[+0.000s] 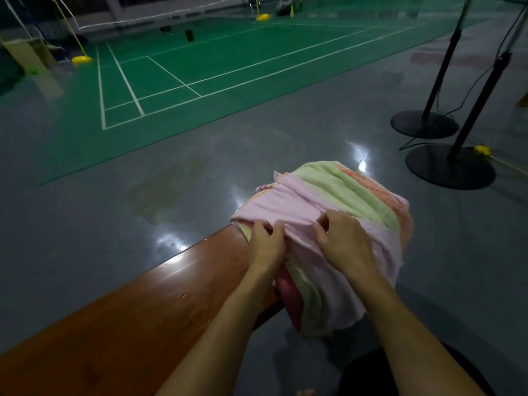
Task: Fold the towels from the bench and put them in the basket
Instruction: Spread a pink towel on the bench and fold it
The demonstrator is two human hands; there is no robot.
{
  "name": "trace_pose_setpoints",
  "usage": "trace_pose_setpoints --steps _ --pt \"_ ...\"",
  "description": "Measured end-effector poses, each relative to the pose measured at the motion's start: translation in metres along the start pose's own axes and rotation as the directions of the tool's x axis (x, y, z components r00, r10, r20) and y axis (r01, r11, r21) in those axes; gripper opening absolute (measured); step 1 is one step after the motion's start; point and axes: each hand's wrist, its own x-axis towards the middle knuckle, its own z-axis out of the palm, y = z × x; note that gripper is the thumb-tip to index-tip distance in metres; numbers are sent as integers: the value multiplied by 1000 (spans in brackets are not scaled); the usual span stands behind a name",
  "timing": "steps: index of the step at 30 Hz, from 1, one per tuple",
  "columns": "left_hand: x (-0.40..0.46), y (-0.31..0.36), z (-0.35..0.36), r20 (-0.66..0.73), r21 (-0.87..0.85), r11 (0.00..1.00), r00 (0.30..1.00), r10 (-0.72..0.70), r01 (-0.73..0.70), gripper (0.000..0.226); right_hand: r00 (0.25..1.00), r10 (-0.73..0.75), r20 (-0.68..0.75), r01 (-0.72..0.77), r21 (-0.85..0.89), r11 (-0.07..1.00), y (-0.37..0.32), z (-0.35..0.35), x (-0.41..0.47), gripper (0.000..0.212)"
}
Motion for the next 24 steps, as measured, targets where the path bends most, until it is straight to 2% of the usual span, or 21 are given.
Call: trace_pose_setpoints --steps 3,5,7,11,13,16,18,19,22,24 --pt "-11 -3 -19 -70 -193 981 998 -10 -3 23 990 -139 4 136 172 976 -10 6 -3 17" --pt "-18 -4 -38 -105 -378 926 993 -45 2 18 968 -251 21 237 262 936 -18 15 -6 17" --pt "-27 -4 -62 -174 -457 888 984 -31 -53 21 935 -352 45 317 341 885 -28 24 -11 19" --pt "-50 -13 -123 -318 -294 929 939 129 -227 26 843 -522 130 423 438 793 -58 44 -28 33" --pt "-66 -20 -156 -355 -213 943 919 170 -257 21 785 -590 188 515 332 790 -78 62 -38 39" --pt "-88 -41 -213 -360 -131 957 912 198 -259 27 718 -608 339 598 148 788 -115 97 -64 42" --pt "-102 -63 -258 -376 -46 972 906 196 -229 26 676 -594 435 643 45 765 -136 121 -86 39" --pt "-109 -76 -280 -398 2 979 898 188 -204 27 647 -582 493 668 2 744 -144 131 -98 44" --pt "-133 -118 -340 -477 114 991 871 118 -72 24 513 -563 648 744 -8 668 -163 151 -126 76" --pt "-148 -141 -369 -511 165 985 858 53 38 22 458 -606 651 784 26 620 -174 162 -138 88"
